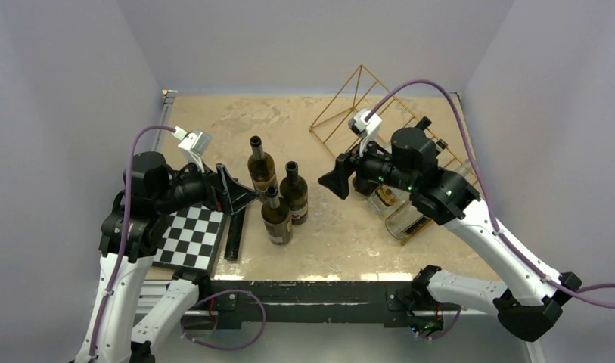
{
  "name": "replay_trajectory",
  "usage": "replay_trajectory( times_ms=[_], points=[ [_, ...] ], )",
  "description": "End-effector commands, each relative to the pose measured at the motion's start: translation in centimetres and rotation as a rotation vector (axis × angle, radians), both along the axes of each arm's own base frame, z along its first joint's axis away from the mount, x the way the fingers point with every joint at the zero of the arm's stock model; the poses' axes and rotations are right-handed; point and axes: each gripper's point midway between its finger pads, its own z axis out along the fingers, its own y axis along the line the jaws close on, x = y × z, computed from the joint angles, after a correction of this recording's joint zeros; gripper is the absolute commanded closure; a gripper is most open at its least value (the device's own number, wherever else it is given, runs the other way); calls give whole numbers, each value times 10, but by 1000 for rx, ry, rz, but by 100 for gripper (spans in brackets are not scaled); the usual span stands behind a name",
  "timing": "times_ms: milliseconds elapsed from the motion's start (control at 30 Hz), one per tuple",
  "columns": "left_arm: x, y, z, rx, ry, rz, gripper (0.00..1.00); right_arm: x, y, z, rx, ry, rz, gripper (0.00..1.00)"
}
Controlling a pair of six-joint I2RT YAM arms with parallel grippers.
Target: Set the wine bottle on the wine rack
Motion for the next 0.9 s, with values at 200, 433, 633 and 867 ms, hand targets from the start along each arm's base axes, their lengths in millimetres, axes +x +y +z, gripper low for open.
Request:
replay_trajectory(
  times_ms=[200, 433, 633, 867],
  points=[
    [-12, 1, 18, 0, -67, -22, 1, 9, 74, 24, 87, -322, 91, 19],
    [-10, 1, 18, 8, -64, -19, 1, 33, 96, -1, 53, -294, -19, 30],
    [-7, 2, 14, 16, -57, -14, 1, 44, 103, -23, 30, -262, -64, 39],
    [-5, 0, 14, 21, -55, -21, 1, 42, 108, -48, -6, -233, -78, 43]
  ],
)
